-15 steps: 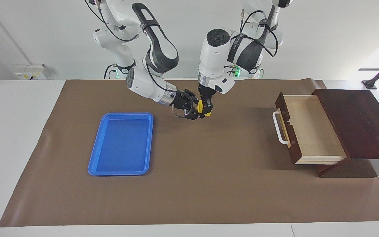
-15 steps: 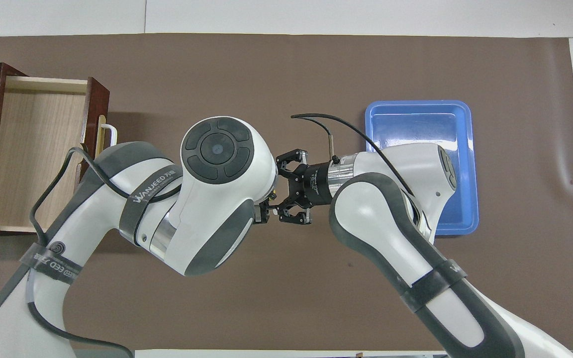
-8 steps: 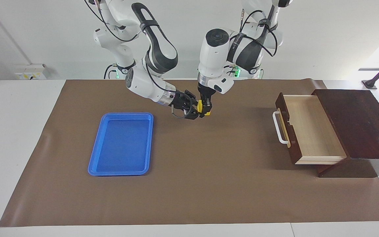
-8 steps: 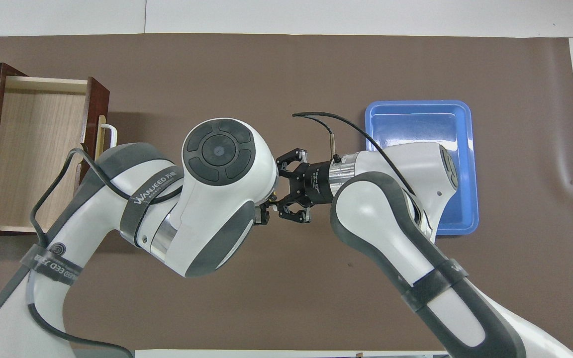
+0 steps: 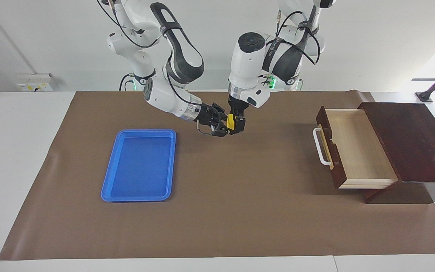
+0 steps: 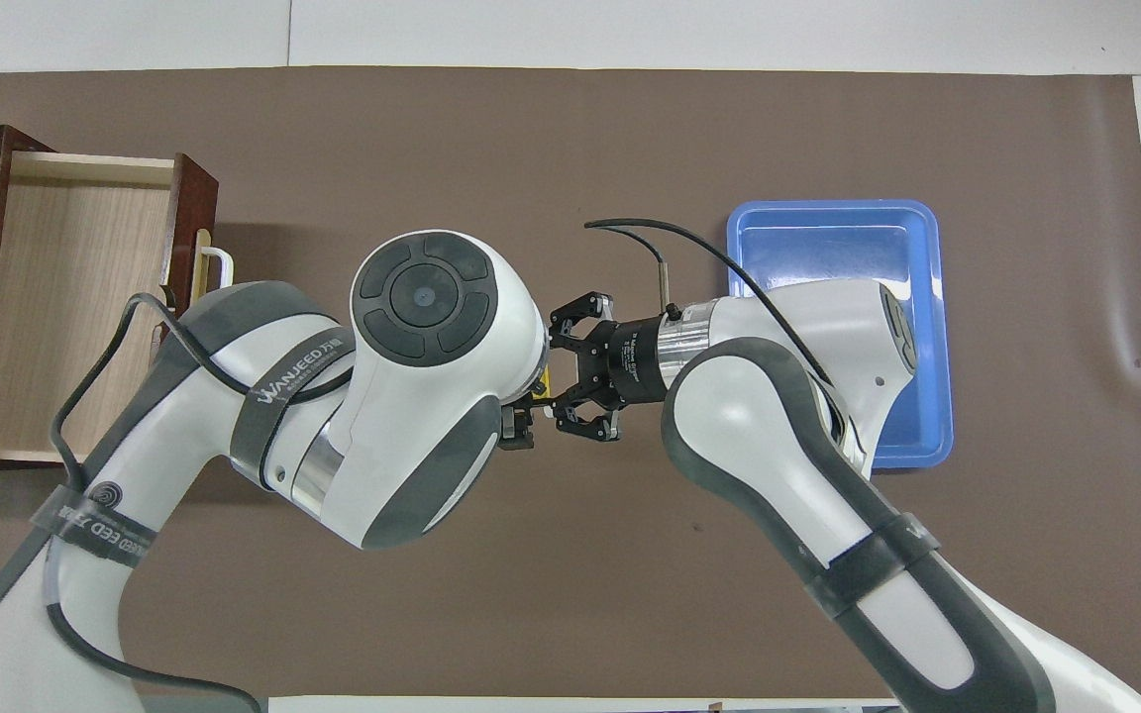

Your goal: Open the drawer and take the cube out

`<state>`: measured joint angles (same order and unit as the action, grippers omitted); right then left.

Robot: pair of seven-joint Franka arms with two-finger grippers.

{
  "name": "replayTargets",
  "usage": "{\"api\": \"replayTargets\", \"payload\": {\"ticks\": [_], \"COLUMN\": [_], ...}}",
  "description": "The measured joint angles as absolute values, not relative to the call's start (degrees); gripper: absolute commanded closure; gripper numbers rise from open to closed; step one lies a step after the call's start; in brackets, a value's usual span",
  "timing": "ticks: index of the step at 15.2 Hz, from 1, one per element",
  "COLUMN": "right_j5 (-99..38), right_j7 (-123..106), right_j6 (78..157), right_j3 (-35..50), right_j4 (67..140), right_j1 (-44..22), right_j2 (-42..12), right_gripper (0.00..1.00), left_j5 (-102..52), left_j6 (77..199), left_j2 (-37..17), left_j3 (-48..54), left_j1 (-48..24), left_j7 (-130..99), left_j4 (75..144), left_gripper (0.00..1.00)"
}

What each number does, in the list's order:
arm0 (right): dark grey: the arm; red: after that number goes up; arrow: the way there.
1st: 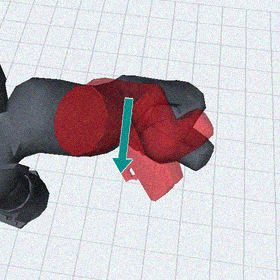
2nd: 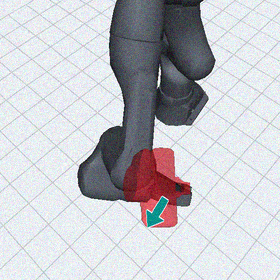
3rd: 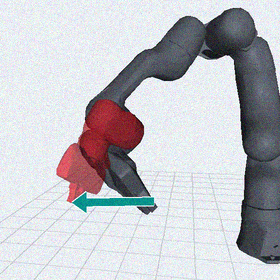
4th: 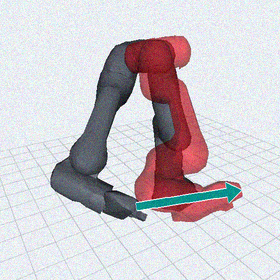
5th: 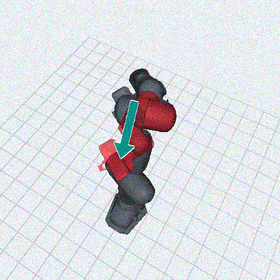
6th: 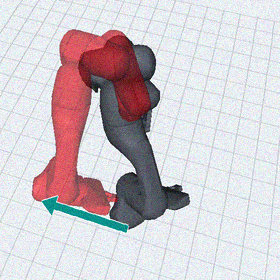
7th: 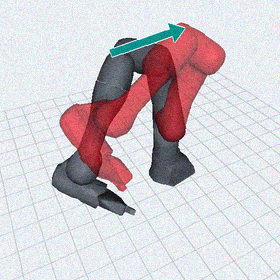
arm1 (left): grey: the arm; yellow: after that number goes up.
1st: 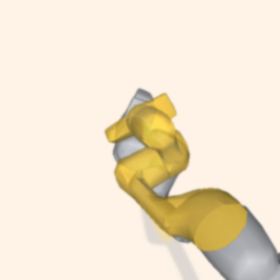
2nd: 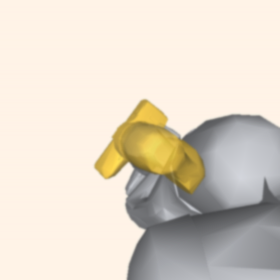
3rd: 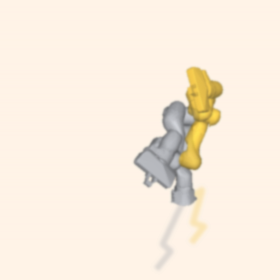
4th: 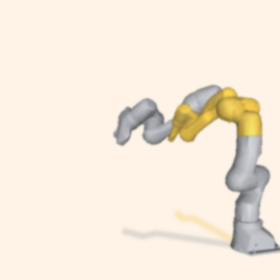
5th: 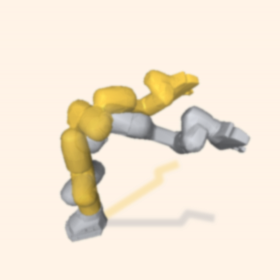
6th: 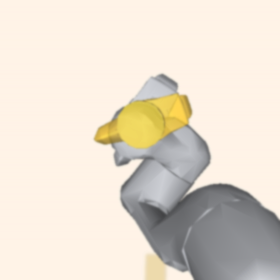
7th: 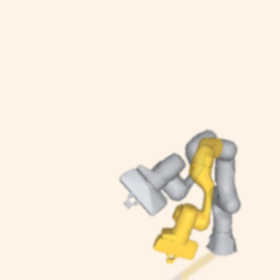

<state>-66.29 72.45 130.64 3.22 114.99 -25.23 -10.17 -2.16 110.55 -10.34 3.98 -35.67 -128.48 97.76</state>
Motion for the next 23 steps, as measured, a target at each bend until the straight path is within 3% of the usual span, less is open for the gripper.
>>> {"api": "replayTargets", "payload": {"ticks": [3, 7, 11, 16, 23], "right_j5": [-66.29, -66.29, -65.13, -58.19, -51.67], "right_j7": [72.45, 72.49, 72.18, 66.93, 53.05], "right_j6": [130.53, 128.92, 126.51, 120.82, 110.23], "right_j3": [3.22, 3.22, 3.09, 2.89, 2.63], "right_j4": [114.71, 114.29, 113.81, 113.91, 116.90], "right_j1": [-24.97, -23.08, -17.41, -8.34, 3.56], "right_j2": [-10.17, -10.17, -10.17, -10.32, -11.25], "right_gripper": [1.00, 1.00, 1.00, 1.00, 1.00], "left_j5": [-1.22, -0.69, -0.68, -0.68, 8.44], "left_j6": [109.45, 105.68, 106.82, 115.51, 116.26], "left_j2": [-10.27, -9.57, -9.31, -7.42, -6.40], "left_j3": [3.25, 2.57, 2.37, 2.25, 2.46], "left_j1": [-34.92, -25.83, -15.83, -6.06, -2.27], "left_j7": [-127.34, -119.67, -107.69, -93.32, -91.37], "left_j4": [97.26, 96.81, 99.52, 109.29, 109.50], "left_gripper": [0.00, 0.00, 0.00, 0.00, 0.00]}}
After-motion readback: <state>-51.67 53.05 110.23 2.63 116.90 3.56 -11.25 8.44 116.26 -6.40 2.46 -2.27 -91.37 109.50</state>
